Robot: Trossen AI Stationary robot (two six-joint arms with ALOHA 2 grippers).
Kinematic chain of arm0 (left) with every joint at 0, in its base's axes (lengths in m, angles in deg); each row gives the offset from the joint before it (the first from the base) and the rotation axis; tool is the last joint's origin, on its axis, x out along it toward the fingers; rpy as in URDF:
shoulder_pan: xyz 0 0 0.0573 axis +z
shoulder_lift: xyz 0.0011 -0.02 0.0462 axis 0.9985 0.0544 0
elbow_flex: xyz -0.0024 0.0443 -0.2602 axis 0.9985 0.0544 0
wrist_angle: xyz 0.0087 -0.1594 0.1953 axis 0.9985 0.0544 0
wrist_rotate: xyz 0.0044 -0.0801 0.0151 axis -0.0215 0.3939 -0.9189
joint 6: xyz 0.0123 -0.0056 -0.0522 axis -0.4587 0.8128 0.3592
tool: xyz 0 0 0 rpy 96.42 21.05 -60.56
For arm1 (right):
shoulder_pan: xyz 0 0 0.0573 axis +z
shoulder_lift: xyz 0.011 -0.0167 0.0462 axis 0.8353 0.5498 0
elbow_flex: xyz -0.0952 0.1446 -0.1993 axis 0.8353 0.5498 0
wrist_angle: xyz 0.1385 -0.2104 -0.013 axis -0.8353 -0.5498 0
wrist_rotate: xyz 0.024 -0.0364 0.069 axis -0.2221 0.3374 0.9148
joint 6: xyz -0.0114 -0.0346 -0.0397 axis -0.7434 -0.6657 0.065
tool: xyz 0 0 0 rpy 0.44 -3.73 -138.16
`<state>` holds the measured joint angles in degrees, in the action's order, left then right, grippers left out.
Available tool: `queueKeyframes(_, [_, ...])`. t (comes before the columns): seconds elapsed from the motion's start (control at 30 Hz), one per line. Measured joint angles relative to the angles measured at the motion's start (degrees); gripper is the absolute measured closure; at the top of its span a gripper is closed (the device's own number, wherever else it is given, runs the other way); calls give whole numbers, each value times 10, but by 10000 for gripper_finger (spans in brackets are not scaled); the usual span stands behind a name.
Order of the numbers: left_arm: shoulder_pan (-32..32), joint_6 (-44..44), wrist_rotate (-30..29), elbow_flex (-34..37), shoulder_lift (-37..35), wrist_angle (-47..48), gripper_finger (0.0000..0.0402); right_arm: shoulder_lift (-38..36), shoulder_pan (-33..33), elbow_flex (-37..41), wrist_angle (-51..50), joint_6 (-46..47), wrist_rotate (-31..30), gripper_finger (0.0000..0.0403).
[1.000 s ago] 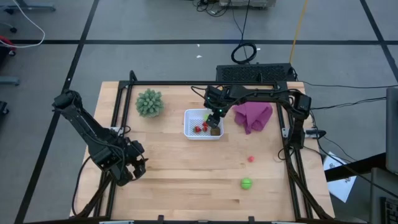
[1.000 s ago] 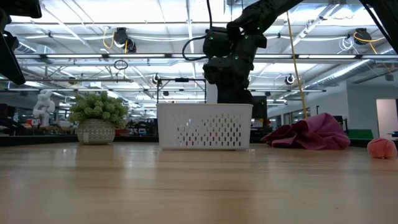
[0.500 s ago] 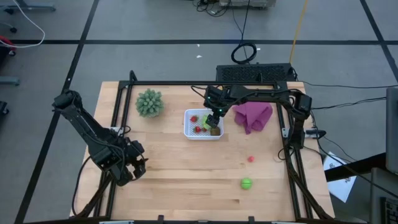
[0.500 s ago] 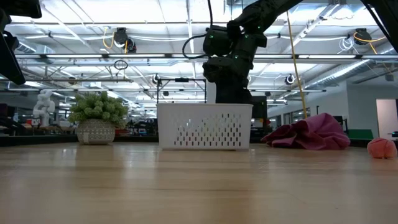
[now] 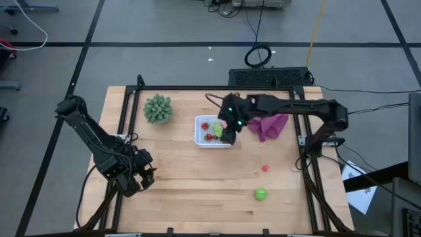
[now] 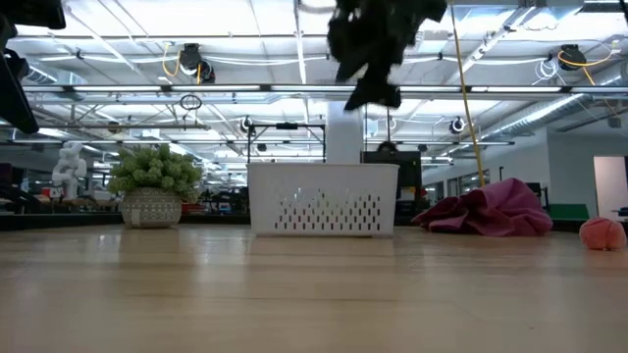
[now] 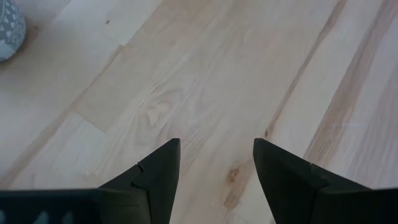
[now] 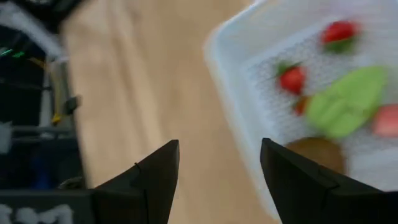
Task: Pick and placing Produce into tupperware
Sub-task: Put the pink peach into the white bin
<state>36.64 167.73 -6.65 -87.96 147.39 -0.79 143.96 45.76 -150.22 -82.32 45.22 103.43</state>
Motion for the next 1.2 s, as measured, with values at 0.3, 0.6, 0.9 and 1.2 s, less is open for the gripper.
queueKeyframes(0.3, [0,0,11,0,0,-1,195,-74,176,0,-127,199,-115,188])
queueKeyframes(0.6, [0,-9,11,0,0,-40,195,-67,320,48,-276,378,-274,188])
queueKeyframes(0.9, [0,-22,12,0,0,-70,195,-66,335,222,-185,456,-258,188])
queueKeyframes(1.2, [0,-22,12,0,0,-70,195,-66,335,311,-112,467,-225,188])
